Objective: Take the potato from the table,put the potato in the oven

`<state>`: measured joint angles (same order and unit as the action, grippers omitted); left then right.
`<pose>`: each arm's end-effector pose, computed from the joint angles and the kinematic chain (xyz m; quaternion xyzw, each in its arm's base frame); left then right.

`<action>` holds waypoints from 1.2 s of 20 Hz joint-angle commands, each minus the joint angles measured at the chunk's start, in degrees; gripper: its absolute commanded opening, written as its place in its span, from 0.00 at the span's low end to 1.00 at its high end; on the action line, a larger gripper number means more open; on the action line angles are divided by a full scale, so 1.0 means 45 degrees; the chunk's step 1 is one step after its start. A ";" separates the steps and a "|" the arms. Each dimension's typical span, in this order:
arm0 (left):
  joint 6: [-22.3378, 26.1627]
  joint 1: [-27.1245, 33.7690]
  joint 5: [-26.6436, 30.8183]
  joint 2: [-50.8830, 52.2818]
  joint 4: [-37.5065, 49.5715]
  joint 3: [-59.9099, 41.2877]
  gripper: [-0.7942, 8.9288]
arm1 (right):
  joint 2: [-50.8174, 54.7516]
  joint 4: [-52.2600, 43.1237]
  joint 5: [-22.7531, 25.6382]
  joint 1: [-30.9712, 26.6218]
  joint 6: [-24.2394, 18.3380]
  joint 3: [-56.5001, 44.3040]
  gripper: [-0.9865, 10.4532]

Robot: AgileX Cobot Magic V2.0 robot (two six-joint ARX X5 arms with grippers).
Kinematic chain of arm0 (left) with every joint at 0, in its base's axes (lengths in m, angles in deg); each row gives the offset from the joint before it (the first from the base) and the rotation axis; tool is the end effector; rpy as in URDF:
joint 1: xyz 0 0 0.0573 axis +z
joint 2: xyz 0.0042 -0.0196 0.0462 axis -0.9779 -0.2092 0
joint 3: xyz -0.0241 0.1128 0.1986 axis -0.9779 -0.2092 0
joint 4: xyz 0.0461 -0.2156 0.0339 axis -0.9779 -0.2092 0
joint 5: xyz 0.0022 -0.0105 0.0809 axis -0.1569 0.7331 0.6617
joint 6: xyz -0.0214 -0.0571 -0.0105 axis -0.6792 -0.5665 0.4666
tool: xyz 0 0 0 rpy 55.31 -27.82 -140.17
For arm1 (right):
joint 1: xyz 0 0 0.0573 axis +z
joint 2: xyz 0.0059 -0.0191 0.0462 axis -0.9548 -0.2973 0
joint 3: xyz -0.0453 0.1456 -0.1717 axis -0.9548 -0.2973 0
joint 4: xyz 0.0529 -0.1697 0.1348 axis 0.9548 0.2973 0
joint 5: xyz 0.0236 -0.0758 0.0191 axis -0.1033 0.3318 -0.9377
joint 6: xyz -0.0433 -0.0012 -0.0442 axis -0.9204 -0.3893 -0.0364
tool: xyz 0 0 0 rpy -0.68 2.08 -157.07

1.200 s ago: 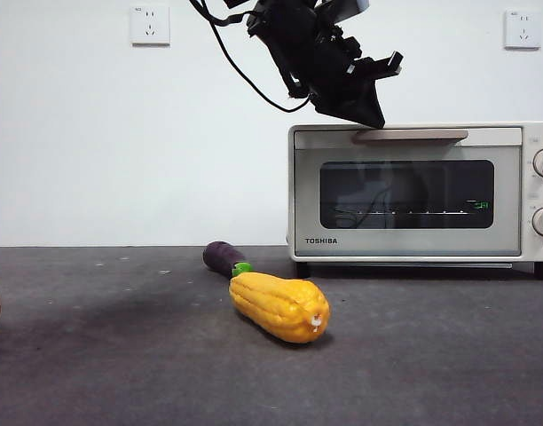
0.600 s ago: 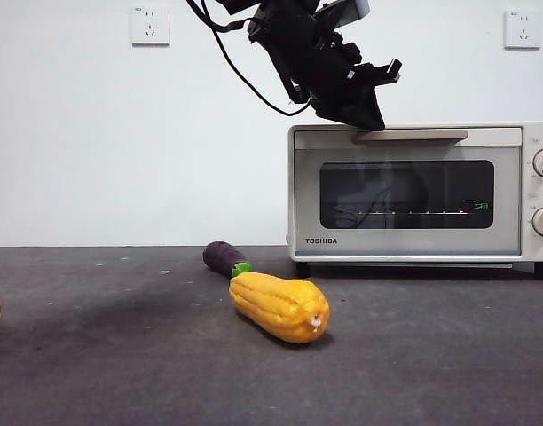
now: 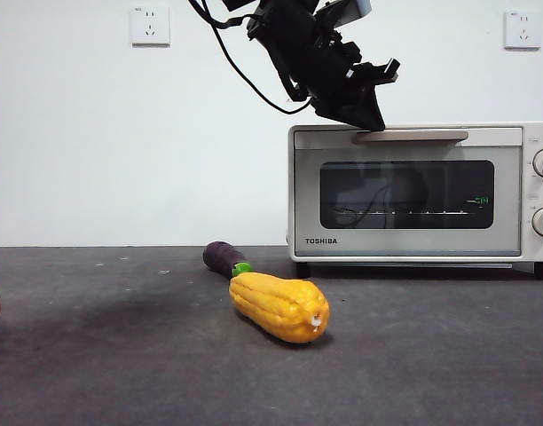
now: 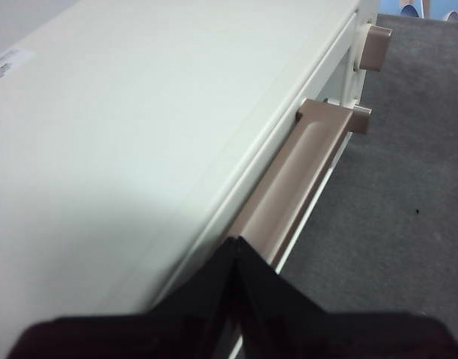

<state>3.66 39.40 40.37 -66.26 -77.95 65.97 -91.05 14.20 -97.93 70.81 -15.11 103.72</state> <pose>0.3632 -0.2996 0.2679 0.1927 0.1845 -0.4389 0.8580 0.0959 0.0070 0.3892 0.0639 0.1917 0.0956 0.9747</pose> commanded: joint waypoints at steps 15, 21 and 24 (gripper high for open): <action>0.0053 -0.0287 0.0058 -0.0559 -0.2472 -0.0296 0.07 | 0.0039 0.0233 -0.0005 0.0010 -0.0126 0.0053 0.09; -0.0481 -0.0529 0.0053 -0.0559 -0.2778 -0.0296 0.07 | 0.0039 0.0267 -0.0010 0.0010 0.0000 0.0053 0.09; -0.0505 -0.0719 0.0058 -0.0559 -0.3007 -0.0296 0.07 | 0.0039 0.0369 -0.0010 0.0010 0.0000 0.0053 0.09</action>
<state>2.09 36.38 38.97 -65.41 -88.20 66.80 -91.03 15.86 -97.93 70.81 -15.07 103.72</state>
